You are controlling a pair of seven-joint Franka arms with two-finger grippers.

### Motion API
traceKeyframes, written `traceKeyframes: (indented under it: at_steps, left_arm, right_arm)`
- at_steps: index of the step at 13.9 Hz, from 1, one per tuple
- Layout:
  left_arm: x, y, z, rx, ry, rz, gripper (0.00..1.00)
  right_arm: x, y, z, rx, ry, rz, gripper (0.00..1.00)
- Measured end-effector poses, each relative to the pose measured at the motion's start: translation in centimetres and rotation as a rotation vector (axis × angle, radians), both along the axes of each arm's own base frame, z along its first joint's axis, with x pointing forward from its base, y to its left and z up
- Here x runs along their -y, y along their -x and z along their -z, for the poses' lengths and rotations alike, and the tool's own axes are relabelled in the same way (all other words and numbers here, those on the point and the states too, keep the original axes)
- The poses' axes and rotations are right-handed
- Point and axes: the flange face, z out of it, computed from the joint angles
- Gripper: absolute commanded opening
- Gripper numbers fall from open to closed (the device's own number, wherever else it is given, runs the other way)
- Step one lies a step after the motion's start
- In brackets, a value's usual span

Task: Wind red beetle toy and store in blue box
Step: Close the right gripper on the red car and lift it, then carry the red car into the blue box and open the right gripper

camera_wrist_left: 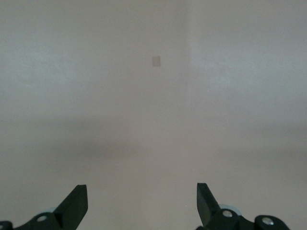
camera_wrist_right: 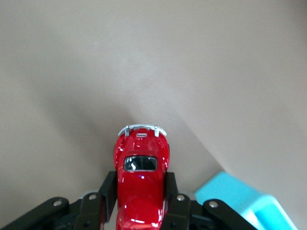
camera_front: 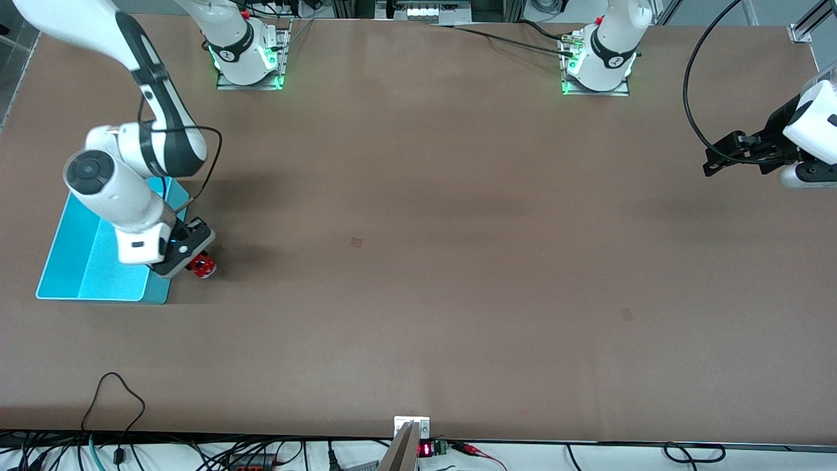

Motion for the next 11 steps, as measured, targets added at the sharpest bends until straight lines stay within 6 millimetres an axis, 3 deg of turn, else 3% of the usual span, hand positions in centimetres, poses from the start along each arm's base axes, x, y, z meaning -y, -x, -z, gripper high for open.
traceKeyframes:
  at_steps: [2, 5, 8, 11]
  left_arm:
    - [0.0, 0.0, 0.0, -0.001, 0.000, 0.000, 1.00]
    - [0.0, 0.0, 0.0, -0.001, -0.001, 0.001, 1.00]
    - [0.0, 0.0, 0.0, -0.001, -0.001, 0.001, 1.00]
    - [0.0, 0.0, 0.0, -0.001, -0.001, 0.001, 1.00]
  right_arm:
    - [2.9, 1.0, -2.4, -0.030, 0.015, 0.229, 0.00]
    - [11.8, 3.2, -2.6, -0.106, 0.029, 0.523, 0.00]
    - [20.2, 6.1, 1.1, -0.174, 0.047, 0.688, 0.00]
    - [23.4, 6.7, 5.9, -0.171, 0.051, 0.745, 0.00]
